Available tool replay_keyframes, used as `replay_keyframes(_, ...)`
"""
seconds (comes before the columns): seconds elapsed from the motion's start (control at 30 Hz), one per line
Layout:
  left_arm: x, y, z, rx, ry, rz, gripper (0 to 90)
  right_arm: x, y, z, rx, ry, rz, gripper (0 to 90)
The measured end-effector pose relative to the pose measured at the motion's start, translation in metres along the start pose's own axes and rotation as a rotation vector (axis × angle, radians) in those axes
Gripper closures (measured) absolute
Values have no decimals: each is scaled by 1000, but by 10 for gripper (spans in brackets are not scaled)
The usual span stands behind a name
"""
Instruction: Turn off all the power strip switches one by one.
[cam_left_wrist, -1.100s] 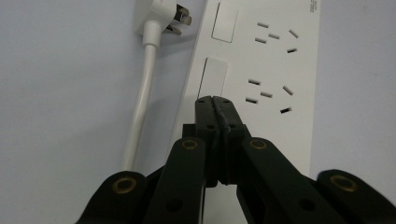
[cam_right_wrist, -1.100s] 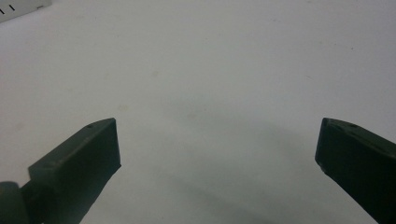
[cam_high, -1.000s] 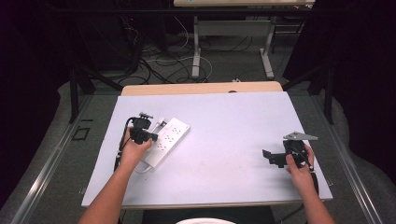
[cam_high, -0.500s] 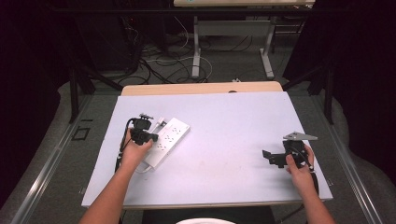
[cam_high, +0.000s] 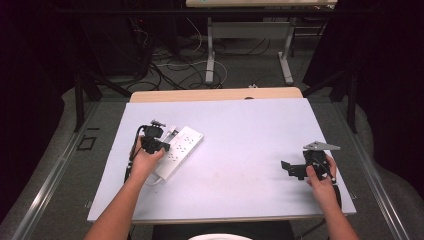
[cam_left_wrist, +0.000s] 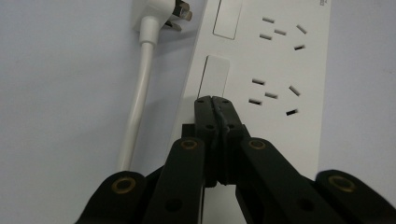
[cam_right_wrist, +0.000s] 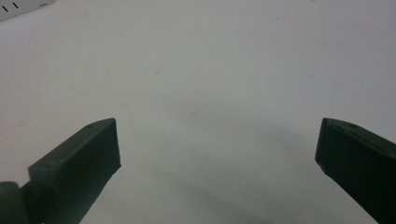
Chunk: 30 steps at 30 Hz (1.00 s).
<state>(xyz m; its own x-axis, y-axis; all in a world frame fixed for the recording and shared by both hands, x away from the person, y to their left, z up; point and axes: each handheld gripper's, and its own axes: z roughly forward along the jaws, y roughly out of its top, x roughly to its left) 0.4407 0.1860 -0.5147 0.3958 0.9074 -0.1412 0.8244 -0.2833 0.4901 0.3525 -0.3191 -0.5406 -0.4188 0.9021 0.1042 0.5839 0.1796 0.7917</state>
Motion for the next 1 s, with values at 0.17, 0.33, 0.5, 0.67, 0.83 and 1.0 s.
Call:
replay_keyframes(0.17, -1, 4, -4, -5, -6, 1, 900, 1, 0, 0, 3, 4, 6, 0)
replay_keyframes(0.33, -3, 10, -9, -22, -1, 15, 900, 0, 0, 0, 0, 3, 0, 0)
replay_keyframes(0.5, -4, 16, -12, -29, -3, 16, 900, 1, 0, 0, 3, 5, 5, 0)
replay_keyframes(0.67, -7, 21, -14, -39, -1, 18, 900, 0, 0, 0, 0, 2, 3, 0)
replay_keyframes(0.83, -8, 27, -13, -45, -2, 10, 900, 0, 0, 0, 0, 1, 3, 0)
replay_keyframes(1.0, -9, 32, -9, -46, 0, 9, 900, 0, 0, 0, 3, 5, 5, 0)
